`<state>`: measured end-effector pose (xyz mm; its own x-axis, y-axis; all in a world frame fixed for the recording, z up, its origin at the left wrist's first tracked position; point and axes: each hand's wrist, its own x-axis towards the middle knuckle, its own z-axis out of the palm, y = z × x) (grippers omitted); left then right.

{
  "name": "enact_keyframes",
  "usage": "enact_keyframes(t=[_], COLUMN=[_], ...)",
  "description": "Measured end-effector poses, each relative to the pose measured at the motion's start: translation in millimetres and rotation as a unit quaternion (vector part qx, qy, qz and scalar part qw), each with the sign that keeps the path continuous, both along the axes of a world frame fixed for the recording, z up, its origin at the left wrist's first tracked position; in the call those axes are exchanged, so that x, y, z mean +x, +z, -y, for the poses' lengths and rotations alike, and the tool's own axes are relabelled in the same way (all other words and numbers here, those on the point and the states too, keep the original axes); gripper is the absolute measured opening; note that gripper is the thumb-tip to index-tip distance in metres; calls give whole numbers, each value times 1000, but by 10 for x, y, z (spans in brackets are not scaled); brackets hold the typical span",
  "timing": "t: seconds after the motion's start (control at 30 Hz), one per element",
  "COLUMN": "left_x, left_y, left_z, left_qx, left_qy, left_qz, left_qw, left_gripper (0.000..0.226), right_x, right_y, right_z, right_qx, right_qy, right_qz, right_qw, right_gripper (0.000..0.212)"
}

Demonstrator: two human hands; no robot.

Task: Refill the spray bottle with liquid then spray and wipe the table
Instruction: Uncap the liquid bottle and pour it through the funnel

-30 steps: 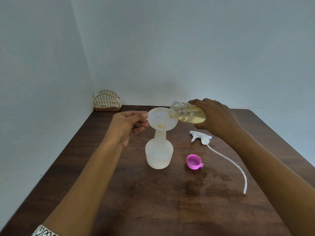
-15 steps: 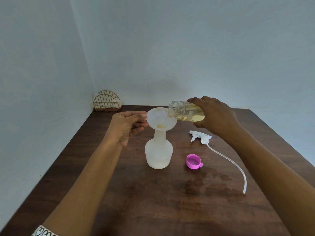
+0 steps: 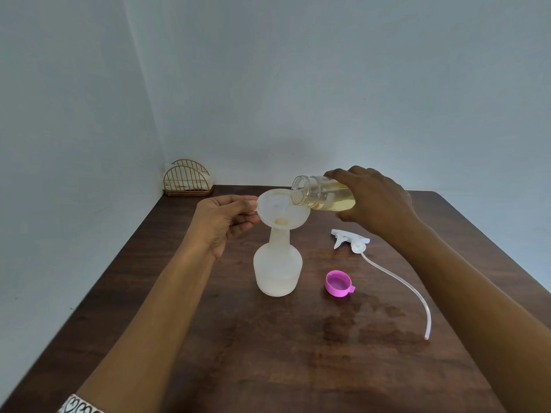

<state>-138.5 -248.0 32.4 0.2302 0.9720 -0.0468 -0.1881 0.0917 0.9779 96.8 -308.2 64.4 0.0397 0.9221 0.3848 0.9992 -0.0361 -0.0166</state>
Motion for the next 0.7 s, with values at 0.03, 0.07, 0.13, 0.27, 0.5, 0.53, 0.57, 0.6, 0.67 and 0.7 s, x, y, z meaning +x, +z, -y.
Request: enact_keyframes(t=[0.03, 0.07, 0.13, 0.27, 0.5, 0.53, 0.57, 0.6, 0.67, 0.7], left_x=[-2, -2, 3, 5, -16, -17, -18, -18, -12, -8], left_y=[-2, -4, -8, -10, -13, -12, -11, -11, -7, -7], left_z=[-2, -3, -4, -8, -9, -7, -5, -2, 1, 1], left_qx=[0, 0, 0, 1, 2, 2, 3, 3, 3, 3], left_qy=[0, 0, 0, 1, 0, 0, 0, 0, 1, 0], left_qz=[0, 0, 1, -1, -2, -2, -2, -2, -2, -2], left_qw=[1000, 1000, 1000, 1000, 1000, 1000, 1000, 1000, 1000, 1000], left_gripper=[6, 6, 6, 6, 6, 6, 6, 6, 6, 6], right_x=[-2, -1, 0, -9, -19, -18, -18, -19, -21, -20], right_y=[-1, -2, 0, 12, 37, 31, 28, 28, 27, 20], right_z=[-2, -3, 1, 16, 15, 10, 6, 3, -5, -12], right_qx=[1, 1, 2, 5, 3, 2, 2, 2, 2, 2], right_qy=[1, 0, -4, -8, -7, -5, -3, -3, -5, -5], right_qz=[1, 2, 2, 12, 20, 18, 16, 15, 18, 18], right_qw=[1000, 1000, 1000, 1000, 1000, 1000, 1000, 1000, 1000, 1000], right_gripper=[66, 67, 67, 66, 66, 66, 66, 65, 65, 65])
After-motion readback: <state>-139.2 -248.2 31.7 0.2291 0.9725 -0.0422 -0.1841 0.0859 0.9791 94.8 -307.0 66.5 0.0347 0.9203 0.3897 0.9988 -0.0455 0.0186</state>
